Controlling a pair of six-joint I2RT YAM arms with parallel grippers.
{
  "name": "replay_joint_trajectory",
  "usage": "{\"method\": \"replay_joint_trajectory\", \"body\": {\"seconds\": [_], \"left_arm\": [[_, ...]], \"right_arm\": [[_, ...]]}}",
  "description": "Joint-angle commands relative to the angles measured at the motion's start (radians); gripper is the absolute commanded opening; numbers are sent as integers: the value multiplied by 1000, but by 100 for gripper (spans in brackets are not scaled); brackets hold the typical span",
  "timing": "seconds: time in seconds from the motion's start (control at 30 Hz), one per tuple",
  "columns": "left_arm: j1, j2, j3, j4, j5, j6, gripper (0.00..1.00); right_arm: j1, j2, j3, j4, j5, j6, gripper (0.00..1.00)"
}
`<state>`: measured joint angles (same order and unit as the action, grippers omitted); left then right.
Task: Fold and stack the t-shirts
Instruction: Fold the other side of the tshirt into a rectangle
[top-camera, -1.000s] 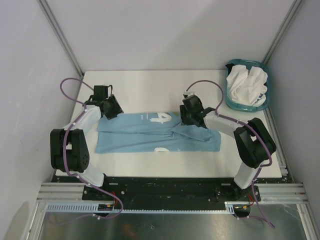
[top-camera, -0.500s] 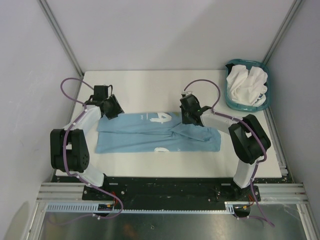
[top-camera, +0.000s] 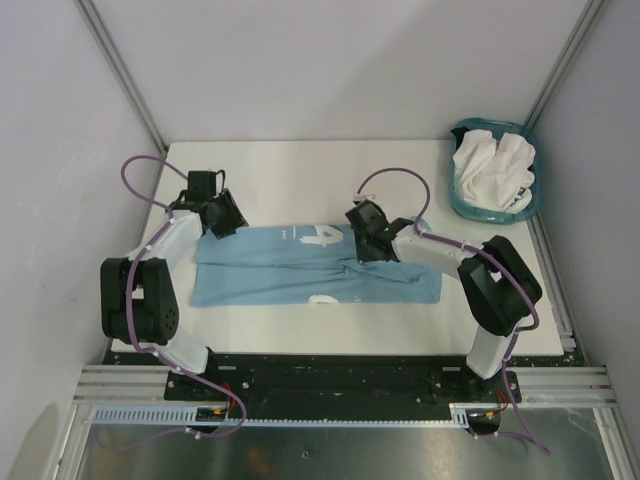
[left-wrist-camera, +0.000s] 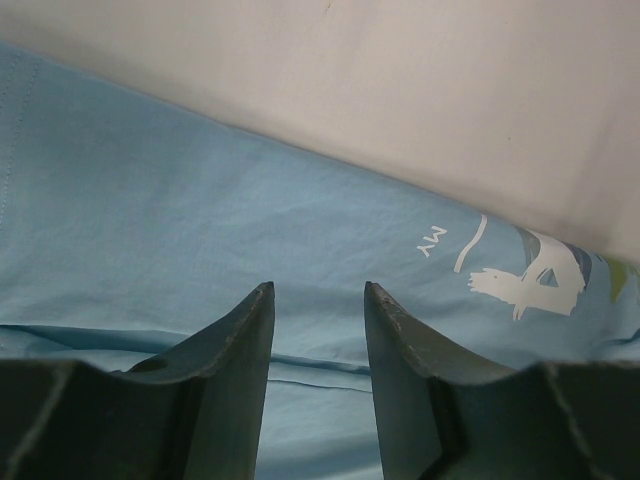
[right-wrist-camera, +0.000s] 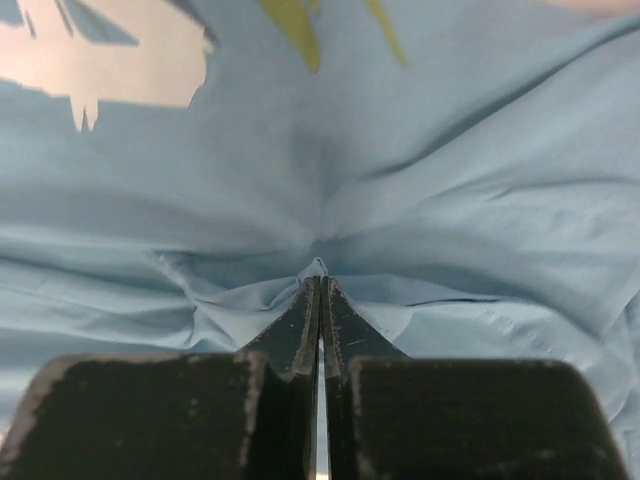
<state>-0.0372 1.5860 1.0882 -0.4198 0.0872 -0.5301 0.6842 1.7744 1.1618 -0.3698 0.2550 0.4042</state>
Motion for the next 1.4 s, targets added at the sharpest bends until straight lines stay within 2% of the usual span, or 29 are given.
{"method": "replay_joint_trajectory", "body": {"seconds": [0.0, 0.17, 0.4, 0.67, 0.93, 1.03, 1.17, 1.3, 1.37], "left_arm": [[-7, -9, -4, 31, 23, 27, 45], [-7, -13, -9, 30, 29, 30, 45], [-6, -14, -7, 32, 42, 32, 45], [-6, -9, -11, 36, 51, 33, 45], [-7, -6, -14, 38, 69, 35, 46], [-10, -2, -12, 39, 104, 43, 46], [-49, 10, -6, 38, 187, 64, 50], [-160, 21, 10, 39, 230, 93, 54], [-231, 33, 25, 40, 233, 101, 55]], "right_arm": [[79, -43, 34, -91, 55, 87, 0], [142, -47, 4, -119, 65, 166, 0], [186, -107, -89, -73, 95, 257, 0], [193, -192, -167, 14, 110, 297, 0], [186, -170, -172, 103, 31, 327, 2], [186, -156, -174, 110, 6, 317, 11], [189, -194, -191, 109, -5, 279, 31], [163, -281, -202, 56, 23, 235, 49], [118, -338, -217, 27, 32, 223, 52]]}}
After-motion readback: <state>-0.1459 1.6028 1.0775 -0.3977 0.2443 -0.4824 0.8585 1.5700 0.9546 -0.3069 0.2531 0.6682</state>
